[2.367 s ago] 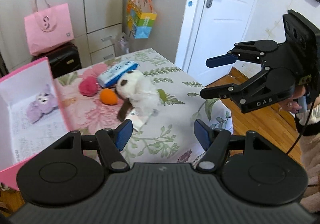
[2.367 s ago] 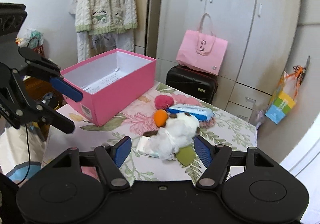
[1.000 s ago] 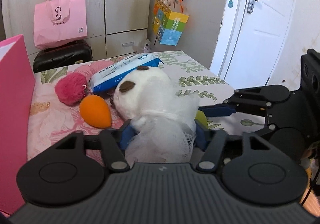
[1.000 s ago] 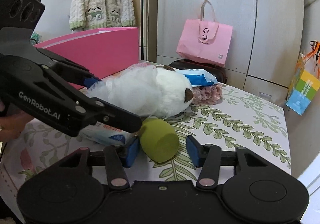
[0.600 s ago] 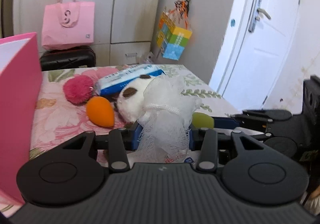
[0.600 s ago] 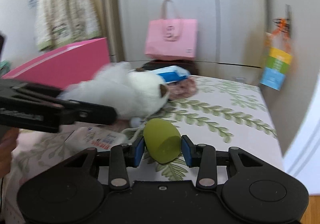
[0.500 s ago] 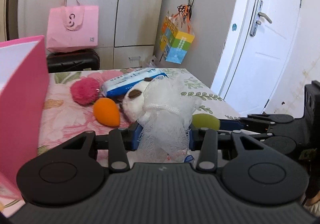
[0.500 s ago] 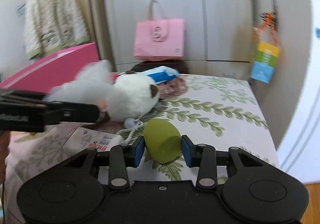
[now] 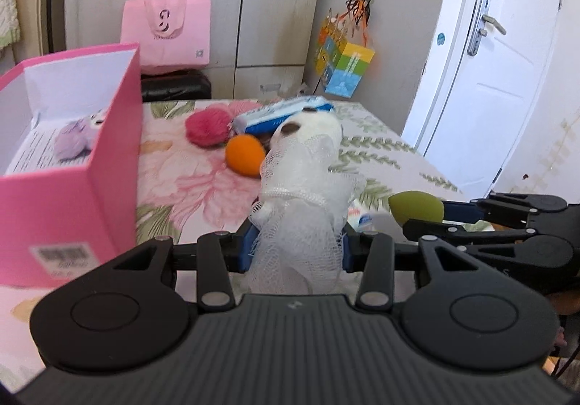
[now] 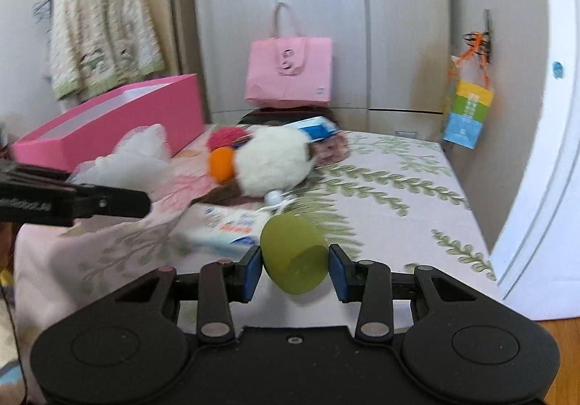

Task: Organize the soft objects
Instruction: 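Carry the mesh puff and green sponge with both grippers over the pink box, then open both grippers to drop the puff and sponge into the box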

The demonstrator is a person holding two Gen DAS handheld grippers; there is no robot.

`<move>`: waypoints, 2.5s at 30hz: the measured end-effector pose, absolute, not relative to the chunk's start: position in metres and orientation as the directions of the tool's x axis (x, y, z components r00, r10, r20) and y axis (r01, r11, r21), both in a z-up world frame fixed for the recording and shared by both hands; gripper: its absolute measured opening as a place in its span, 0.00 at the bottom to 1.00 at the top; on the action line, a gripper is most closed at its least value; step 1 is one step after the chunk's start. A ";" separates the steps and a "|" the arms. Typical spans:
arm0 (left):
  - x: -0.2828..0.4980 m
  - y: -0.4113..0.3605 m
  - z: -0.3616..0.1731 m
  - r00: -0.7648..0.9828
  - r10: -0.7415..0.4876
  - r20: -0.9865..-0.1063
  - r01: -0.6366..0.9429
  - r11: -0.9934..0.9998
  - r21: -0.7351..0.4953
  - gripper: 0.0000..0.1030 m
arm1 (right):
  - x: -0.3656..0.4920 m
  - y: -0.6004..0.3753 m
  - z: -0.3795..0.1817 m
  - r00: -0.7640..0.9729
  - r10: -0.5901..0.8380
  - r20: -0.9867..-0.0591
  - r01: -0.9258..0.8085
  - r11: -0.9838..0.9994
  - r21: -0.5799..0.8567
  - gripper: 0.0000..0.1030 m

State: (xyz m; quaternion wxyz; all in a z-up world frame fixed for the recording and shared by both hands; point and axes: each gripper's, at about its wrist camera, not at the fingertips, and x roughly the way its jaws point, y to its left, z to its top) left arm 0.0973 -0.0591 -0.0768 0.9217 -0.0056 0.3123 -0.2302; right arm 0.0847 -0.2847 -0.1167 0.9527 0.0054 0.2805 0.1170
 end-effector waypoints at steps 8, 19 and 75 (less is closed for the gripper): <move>0.080 -0.029 -0.076 0.675 -0.397 -0.621 0.383 0.909 -0.165 0.41 | 0.069 -0.252 -0.106 0.749 0.343 -0.568 -0.379 0.924 0.058 0.43; 0.067 0.030 -0.052 0.628 -0.384 -0.676 0.354 0.915 -0.191 0.41 | 0.067 -0.195 -0.082 0.617 0.505 -0.604 -0.580 0.810 0.086 0.43; 0.358 0.110 -0.035 0.574 -0.072 -0.816 0.153 0.988 0.021 0.43 | 0.368 -0.015 -0.038 0.473 0.499 -0.726 -0.795 0.598 -0.107 0.43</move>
